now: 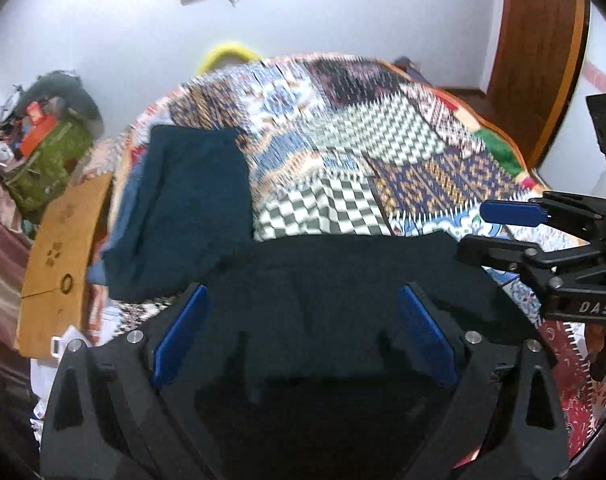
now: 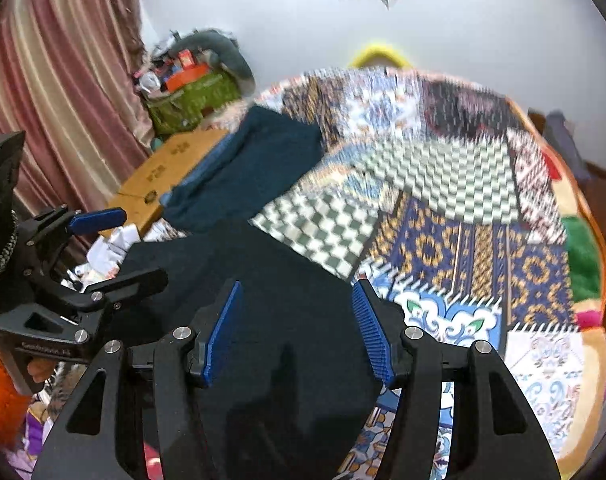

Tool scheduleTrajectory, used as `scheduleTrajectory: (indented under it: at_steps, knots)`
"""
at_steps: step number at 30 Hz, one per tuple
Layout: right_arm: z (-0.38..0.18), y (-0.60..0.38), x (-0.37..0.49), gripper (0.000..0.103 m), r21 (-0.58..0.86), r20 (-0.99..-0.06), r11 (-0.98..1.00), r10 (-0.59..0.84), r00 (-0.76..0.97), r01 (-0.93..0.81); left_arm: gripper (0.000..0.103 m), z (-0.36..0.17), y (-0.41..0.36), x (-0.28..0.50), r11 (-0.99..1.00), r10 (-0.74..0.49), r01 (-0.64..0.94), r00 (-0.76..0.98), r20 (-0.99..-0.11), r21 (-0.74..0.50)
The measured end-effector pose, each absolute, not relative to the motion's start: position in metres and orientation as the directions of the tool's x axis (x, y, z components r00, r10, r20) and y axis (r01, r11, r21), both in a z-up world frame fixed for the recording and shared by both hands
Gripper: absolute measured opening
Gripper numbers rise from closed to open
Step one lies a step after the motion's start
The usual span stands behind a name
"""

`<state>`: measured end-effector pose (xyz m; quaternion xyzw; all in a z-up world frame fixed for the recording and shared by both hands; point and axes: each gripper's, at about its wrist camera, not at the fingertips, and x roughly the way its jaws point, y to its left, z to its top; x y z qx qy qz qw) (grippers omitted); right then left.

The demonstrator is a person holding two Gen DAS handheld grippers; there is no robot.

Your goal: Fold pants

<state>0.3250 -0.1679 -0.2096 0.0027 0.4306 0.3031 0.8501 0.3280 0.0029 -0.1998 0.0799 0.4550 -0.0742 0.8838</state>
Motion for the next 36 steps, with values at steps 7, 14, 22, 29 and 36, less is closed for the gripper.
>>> scheduleTrajectory:
  at_steps: [7, 14, 22, 29, 36]
  knots:
    - [-0.259, -0.166, 0.336, 0.053, 0.318, -0.820, 0.798, 0.503, 0.273, -0.513, 0.096, -0.255, 0.003, 0.350, 0.971, -0.057, 0.236, 0.412, -0.909, 0.047]
    - [-0.267, -0.180, 0.300, 0.059, 0.292, -0.839, 0.778, 0.488, 0.242, -0.556, 0.097, -0.267, 0.010, 0.336, 0.967, -0.082, 0.256, 0.372, -0.925, 0.017]
    - [-0.264, -0.211, 0.266, 0.060, 0.334, -0.825, 0.813, 0.497, 0.271, -0.477, 0.097, -0.259, 0.013, 0.304, 0.968, -0.048, 0.241, 0.423, -0.905, 0.061]
    - [-0.255, -0.223, 0.251, 0.060, 0.306, -0.829, 0.841, 0.466, 0.309, -0.446, 0.097, -0.250, 0.025, 0.276, 0.984, -0.036, 0.173, 0.456, -0.889, 0.049]
    - [-0.241, -0.233, 0.240, 0.060, 0.251, -0.831, 0.867, 0.421, 0.364, -0.431, 0.097, -0.236, 0.041, 0.248, 0.994, -0.004, 0.096, 0.495, -0.869, 0.050]
